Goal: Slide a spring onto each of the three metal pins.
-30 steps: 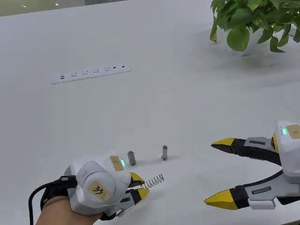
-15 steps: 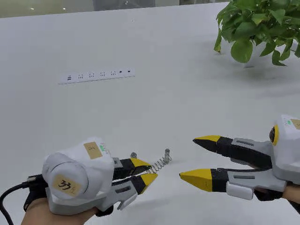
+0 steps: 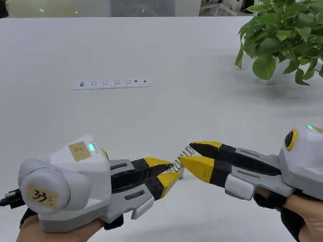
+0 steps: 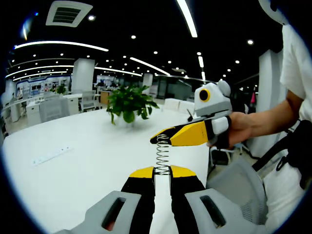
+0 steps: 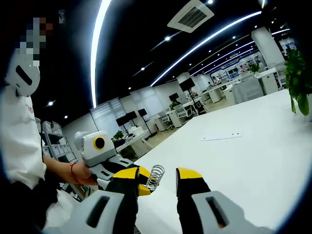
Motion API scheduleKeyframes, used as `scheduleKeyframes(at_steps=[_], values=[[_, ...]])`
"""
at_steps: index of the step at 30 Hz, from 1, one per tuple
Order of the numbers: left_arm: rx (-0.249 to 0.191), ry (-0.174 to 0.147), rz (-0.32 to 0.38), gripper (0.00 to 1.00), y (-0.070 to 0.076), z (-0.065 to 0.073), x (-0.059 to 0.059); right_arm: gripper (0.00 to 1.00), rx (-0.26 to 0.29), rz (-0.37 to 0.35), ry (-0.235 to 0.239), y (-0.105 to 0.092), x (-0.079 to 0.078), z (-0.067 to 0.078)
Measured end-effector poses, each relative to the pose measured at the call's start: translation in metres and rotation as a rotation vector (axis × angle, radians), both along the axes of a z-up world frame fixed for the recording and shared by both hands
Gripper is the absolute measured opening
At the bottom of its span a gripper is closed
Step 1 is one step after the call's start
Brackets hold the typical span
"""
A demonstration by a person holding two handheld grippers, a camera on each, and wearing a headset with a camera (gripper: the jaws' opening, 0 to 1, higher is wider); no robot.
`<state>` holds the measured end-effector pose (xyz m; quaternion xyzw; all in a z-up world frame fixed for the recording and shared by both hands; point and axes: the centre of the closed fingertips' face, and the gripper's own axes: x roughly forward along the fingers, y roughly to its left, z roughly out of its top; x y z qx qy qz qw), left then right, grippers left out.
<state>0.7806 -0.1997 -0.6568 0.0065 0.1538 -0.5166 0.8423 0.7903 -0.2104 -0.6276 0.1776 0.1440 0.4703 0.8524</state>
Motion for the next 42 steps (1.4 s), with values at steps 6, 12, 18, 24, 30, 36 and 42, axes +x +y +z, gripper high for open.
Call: scheduleKeyframes(at_steps=[6,12,18,24,30,36,42], values=[[-0.041,-0.002,0.012,0.1,-0.001,0.01,-0.004,0.24,0.007,0.009,0.012,0.005,-0.003,0.004],[-0.049,-0.007,0.006,0.1,-0.001,0.014,-0.008,0.18,0.014,0.021,0.012,0.009,-0.007,0.01],[-0.052,-0.009,0.007,0.1,0.001,0.014,-0.009,0.13,-0.011,0.037,-0.003,0.014,-0.011,0.012],[-0.047,-0.01,0.0,0.1,0.001,0.013,-0.011,0.12,-0.03,0.061,-0.013,0.018,-0.015,0.013],[-0.024,-0.018,-0.013,0.11,0.001,0.009,-0.014,0.11,-0.098,0.097,-0.048,0.022,-0.019,0.011],[-0.007,-0.011,-0.018,0.11,0.002,0.004,-0.017,0.11,-0.169,0.128,-0.085,0.025,-0.022,0.006],[0.009,-0.005,-0.017,0.14,0.004,0.0,-0.017,0.11,-0.21,0.145,-0.115,0.027,-0.024,0.006]])
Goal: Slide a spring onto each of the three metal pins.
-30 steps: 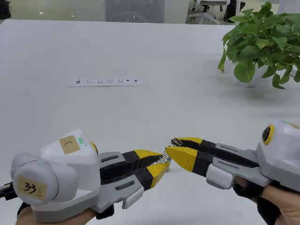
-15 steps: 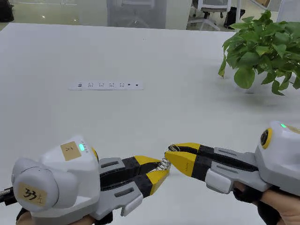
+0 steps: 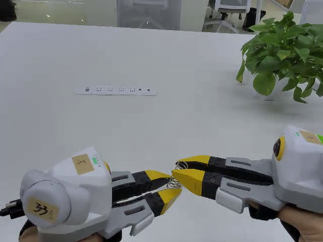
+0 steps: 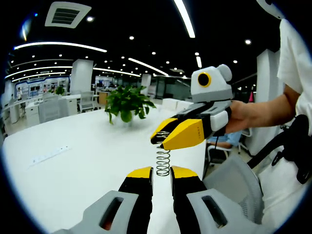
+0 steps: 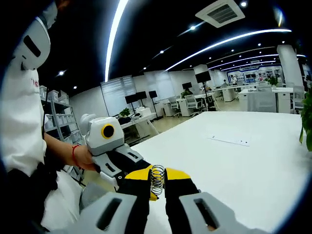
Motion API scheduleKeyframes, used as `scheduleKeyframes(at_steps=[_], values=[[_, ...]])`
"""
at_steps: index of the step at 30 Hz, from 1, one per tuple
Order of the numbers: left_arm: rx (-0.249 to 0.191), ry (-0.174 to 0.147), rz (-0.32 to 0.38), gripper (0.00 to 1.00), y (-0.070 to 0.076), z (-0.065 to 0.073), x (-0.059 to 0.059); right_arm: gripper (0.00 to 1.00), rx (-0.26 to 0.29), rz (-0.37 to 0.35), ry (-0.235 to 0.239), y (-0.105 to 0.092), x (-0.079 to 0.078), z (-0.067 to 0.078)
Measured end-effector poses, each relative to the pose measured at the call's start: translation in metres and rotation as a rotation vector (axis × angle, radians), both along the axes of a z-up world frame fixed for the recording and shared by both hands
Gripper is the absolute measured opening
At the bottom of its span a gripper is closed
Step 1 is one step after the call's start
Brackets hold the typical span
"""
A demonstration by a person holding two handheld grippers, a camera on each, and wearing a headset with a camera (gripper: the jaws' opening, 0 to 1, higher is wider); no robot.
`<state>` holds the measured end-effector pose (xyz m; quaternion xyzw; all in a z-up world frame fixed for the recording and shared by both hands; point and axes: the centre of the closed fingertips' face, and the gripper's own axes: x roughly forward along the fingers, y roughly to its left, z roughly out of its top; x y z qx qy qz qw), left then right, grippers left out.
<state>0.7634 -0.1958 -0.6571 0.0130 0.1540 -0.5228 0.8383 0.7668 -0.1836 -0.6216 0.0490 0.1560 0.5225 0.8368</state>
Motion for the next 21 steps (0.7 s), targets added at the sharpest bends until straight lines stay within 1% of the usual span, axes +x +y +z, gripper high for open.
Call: scheduleKeyframes(at_steps=[2,5,17,19,21], values=[[-0.003,0.001,-0.005,0.13,-0.0005,0.0,-0.0008,0.11,-0.007,0.004,-0.007,0.0002,0.0002,0.0001],[0.008,-0.003,-0.01,0.13,-0.0008,-0.0014,-0.0017,0.11,-0.011,0.007,-0.012,-0.0002,0.0009,0.0008],[-0.001,0.01,-0.006,0.11,-0.0009,-0.0011,-0.0024,0.11,-0.041,0.021,-0.034,0.0025,-0.0012,-0.0003],[-0.001,0.01,-0.009,0.11,-0.001,-0.0014,-0.0031,0.11,-0.047,0.026,-0.036,0.0035,-0.002,-0.0004],[0.002,0.003,-0.014,0.11,-0.0005,-0.0016,-0.0036,0.11,-0.055,0.032,-0.044,0.0041,-0.0027,-0.0005]])
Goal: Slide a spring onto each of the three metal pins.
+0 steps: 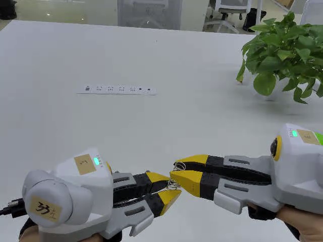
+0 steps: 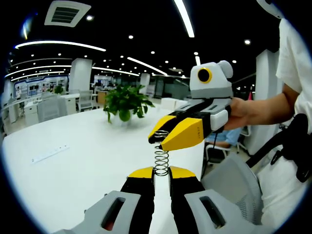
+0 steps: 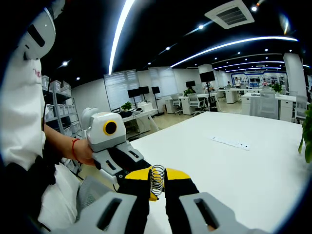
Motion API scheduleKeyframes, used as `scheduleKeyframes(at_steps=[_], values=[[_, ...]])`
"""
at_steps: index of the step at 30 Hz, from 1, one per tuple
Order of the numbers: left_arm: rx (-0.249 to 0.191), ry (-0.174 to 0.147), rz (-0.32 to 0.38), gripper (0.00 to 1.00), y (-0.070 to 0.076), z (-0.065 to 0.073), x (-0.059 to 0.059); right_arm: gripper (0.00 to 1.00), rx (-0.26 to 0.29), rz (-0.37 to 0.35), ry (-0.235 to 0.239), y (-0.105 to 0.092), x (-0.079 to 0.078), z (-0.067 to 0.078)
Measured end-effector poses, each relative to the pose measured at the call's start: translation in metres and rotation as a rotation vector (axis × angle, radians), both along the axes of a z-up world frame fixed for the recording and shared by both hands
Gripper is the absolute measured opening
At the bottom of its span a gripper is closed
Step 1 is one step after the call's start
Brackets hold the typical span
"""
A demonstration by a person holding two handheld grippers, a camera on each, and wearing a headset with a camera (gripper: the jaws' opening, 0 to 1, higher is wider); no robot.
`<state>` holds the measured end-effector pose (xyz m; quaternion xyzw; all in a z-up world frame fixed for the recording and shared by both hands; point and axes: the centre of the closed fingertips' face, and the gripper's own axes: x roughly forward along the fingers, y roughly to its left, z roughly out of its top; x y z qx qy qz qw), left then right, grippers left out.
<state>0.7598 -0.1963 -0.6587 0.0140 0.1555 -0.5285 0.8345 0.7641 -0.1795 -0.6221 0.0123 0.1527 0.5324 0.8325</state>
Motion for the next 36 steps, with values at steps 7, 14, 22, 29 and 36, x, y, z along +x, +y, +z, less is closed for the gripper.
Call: scheduleKeyframes(at_steps=[7,14,22,29,36], values=[[0.003,-0.003,-0.003,0.1,0.001,-0.001,-0.001,0.12,-0.009,0.009,-0.003,0.001,-0.001,-0.001],[0.005,-0.005,-0.007,0.1,0.002,-0.002,-0.002,0.12,-0.011,0.016,0.003,0.001,-0.002,-0.002],[0.018,-0.008,-0.019,0.1,0.002,-0.005,-0.002,0.23,-0.049,0.065,0.016,-0.003,-0.005,-0.002],[0.033,-0.011,-0.035,0.1,0.001,-0.008,-0.003,0.37,-0.173,0.195,0.014,-0.012,-0.008,0.001],[0.042,-0.014,-0.053,0.1,0.0,-0.012,-0.003,0.49,-0.431,0.391,-0.043,-0.018,-0.009,-0.009]])
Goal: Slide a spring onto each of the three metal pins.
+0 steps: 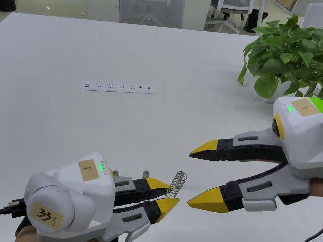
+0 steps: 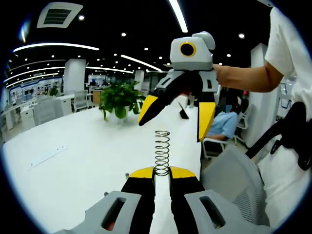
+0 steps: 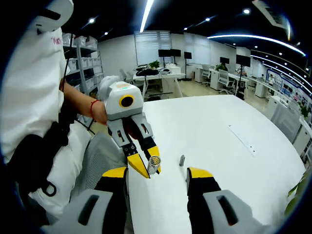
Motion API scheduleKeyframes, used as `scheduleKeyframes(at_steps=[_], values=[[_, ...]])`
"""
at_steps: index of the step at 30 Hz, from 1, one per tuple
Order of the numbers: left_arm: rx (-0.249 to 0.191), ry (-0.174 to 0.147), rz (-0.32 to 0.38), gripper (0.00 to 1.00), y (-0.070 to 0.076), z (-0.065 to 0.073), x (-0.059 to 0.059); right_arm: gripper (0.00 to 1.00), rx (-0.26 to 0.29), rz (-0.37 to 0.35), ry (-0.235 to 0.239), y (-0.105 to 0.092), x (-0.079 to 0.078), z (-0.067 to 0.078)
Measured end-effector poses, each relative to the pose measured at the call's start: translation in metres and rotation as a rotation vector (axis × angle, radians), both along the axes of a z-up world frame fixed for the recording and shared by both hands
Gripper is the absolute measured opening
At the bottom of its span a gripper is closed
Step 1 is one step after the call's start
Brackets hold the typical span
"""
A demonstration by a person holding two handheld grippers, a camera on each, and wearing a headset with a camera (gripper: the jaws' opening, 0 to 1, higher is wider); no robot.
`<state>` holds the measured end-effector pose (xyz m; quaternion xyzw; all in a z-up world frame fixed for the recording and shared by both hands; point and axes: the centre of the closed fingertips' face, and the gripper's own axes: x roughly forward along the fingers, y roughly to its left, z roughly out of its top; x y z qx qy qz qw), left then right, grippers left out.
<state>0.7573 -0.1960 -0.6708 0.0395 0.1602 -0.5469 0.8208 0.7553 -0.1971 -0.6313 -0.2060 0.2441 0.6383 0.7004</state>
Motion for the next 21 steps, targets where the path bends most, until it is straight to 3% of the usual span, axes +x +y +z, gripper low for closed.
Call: scheduleKeyframes(at_steps=[6,11,21], values=[[0.011,-0.002,-0.011,0.1,0.001,-0.005,0.001,0.48,-0.147,0.166,-0.011,0.008,-0.006,-0.009],[0.021,0.0,-0.017,0.1,0.002,-0.01,0.002,0.43,-0.247,0.264,-0.025,0.01,-0.005,-0.014],[0.031,0.004,-0.028,0.1,0.002,-0.018,0.005,0.35,-0.349,0.399,-0.044,0.021,-0.003,-0.025]])
